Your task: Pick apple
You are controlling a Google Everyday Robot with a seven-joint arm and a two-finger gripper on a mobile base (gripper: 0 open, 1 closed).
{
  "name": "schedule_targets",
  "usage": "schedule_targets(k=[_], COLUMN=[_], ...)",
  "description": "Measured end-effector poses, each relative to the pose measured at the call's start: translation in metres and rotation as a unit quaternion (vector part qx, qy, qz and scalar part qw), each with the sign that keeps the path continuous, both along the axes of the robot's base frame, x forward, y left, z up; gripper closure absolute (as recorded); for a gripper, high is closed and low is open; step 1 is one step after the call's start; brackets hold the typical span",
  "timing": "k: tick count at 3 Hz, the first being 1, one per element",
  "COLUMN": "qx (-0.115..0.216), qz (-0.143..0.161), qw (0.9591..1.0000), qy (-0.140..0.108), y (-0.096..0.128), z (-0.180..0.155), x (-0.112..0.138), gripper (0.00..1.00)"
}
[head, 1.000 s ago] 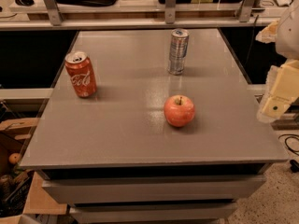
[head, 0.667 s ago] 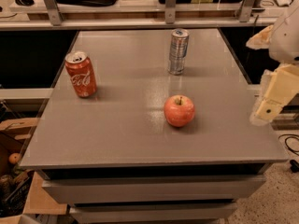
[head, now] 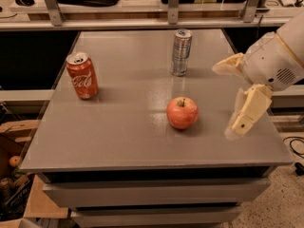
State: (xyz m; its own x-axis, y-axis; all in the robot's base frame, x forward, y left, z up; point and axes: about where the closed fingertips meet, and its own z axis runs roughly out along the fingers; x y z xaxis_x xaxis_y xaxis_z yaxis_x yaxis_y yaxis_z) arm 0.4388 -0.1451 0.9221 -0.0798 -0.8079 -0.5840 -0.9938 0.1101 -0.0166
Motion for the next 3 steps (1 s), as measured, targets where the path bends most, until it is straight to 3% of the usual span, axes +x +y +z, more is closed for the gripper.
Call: schedule_targets(k=[1,3], qx=[0.07,0.174], qz=[0.011,0.007], qw=[0.9975,0.9846], qy=[0.004,0.003], y=[0.022,0.053], z=[-0.006,-0.023], x=[0.004,0.022], gripper=[0.0,0.0])
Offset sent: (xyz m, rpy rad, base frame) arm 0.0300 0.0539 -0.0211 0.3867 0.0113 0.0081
